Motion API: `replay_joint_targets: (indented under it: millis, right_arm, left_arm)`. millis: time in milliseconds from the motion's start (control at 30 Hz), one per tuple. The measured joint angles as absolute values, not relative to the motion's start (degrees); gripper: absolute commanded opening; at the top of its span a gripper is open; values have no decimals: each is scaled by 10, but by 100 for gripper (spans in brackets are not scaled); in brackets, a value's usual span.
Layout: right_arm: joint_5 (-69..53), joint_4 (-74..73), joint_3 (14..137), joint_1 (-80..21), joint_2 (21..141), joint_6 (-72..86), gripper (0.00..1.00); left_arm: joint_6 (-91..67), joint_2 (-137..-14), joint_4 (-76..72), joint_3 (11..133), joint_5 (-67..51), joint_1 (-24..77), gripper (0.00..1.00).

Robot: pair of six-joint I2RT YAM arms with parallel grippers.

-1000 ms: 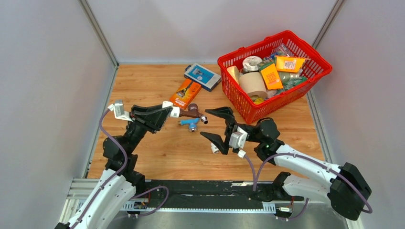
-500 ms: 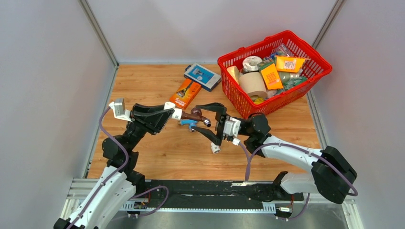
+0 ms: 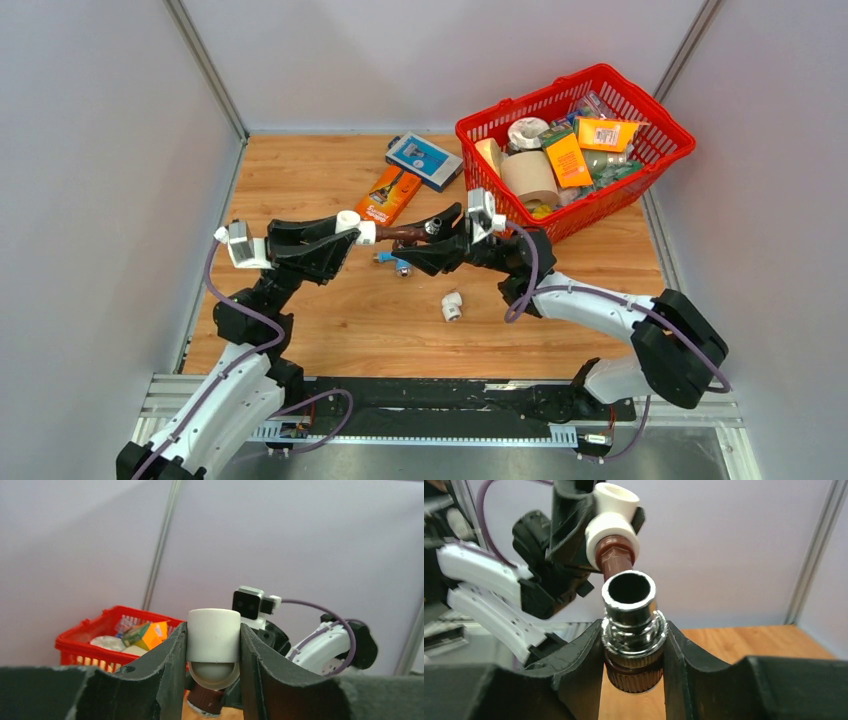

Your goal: Install the water faucets

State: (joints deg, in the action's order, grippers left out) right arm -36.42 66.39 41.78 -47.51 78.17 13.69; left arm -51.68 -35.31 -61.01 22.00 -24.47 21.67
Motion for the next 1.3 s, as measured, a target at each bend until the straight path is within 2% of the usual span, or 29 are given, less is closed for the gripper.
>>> replay_joint_targets:
  millis: [267,400,567,700,867,1000,1300]
  right_arm:
    - [-281,662,426,-444,831,537,0]
    - [-278,672,432,-438,888,698,6]
    - [-301,663,455,-438,929,777,18]
    - [-305,639,465,-438,929,762,42]
    - [-294,586,470,-438,906,671,62]
    - [-285,561,468,-438,873,576,71]
    - [-247,527,408,-439,731,232,80]
  left_arm:
    - [-278,-353,-657,181,-274,216,0]
    - [-166,-328,-603,173,-291,213,0]
    - [-73,-282,-514,173,-299,213,0]
    - [-39,-259,-473,173,-296,214,0]
    - [-53,-249,-439,173,-270,215,0]
    - [-83,-236,-405,173,-230,217,0]
    - [-204,-215,-296,190,-174,217,0]
